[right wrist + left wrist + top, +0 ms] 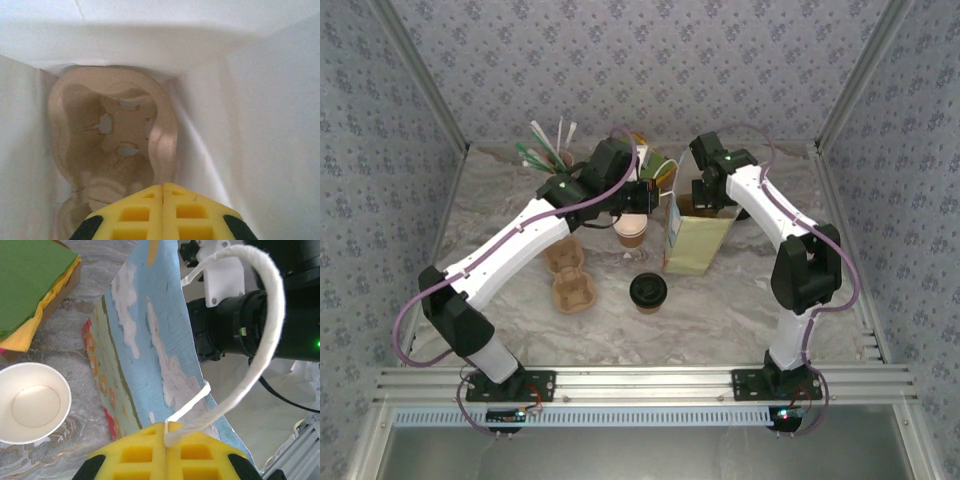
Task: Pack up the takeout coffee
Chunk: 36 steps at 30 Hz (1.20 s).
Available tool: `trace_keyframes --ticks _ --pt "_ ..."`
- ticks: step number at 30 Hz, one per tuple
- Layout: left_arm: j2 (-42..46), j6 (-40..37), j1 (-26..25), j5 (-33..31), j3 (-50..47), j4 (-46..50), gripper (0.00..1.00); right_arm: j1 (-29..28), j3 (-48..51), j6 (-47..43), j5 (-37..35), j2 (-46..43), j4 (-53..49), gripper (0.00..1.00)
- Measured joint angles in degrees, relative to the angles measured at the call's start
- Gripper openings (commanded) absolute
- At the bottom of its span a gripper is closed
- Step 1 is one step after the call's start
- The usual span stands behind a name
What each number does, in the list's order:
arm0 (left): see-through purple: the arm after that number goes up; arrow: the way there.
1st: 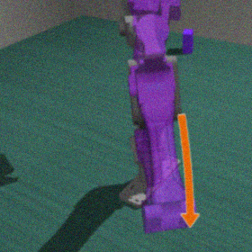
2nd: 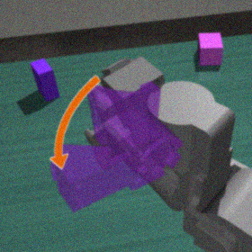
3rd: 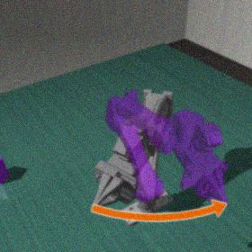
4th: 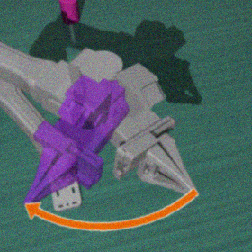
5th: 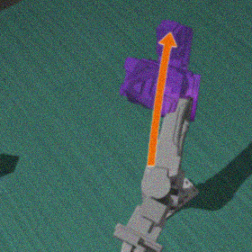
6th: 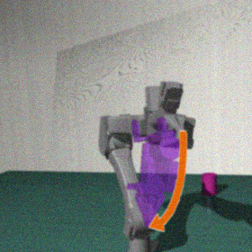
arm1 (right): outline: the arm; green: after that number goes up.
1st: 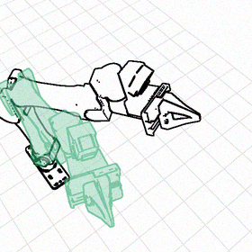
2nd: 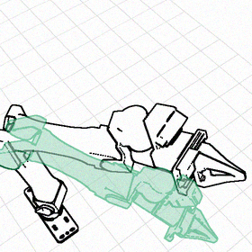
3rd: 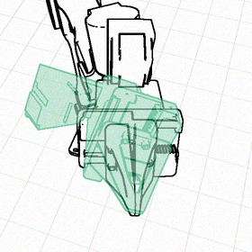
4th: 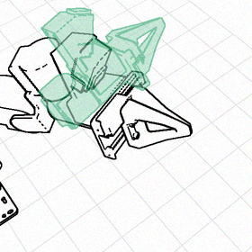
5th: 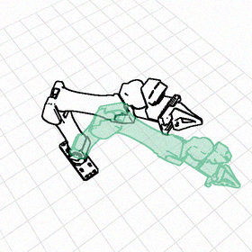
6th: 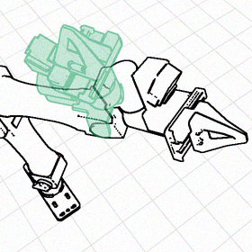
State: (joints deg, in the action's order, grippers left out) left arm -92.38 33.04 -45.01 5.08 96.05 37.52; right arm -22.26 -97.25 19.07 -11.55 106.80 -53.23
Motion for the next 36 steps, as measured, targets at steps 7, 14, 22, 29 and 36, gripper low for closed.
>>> trace_keyframes --ticks 7,14,22,29,36 --pt "0.02 0.66 0.0 0.0 -1.4 -0.02 0.0 0.26 0.59 1.05 0.02 0.0 1.84 0.0" --pt "0.09 0.68 0.0 -0.04 -1.77 -0.02 0.0 1.16 1.01 1.09 -0.13 0.02 2.47 0.0" --pt "0.98 0.66 -0.04 -0.98 -2.67 0.0 0.0 1.68 1.01 1.07 -3.87 0.48 0.63 0.0" --pt "1.22 0.66 -0.11 -1.51 -2.8 -0.02 0.0 2.43 2.36 1.07 -4.81 0.66 0.07 0.0" --pt "1.22 0.66 -0.11 -1.51 -2.82 -0.04 0.0 1.7 2.21 1.03 -3.96 0.66 0.07 0.0"
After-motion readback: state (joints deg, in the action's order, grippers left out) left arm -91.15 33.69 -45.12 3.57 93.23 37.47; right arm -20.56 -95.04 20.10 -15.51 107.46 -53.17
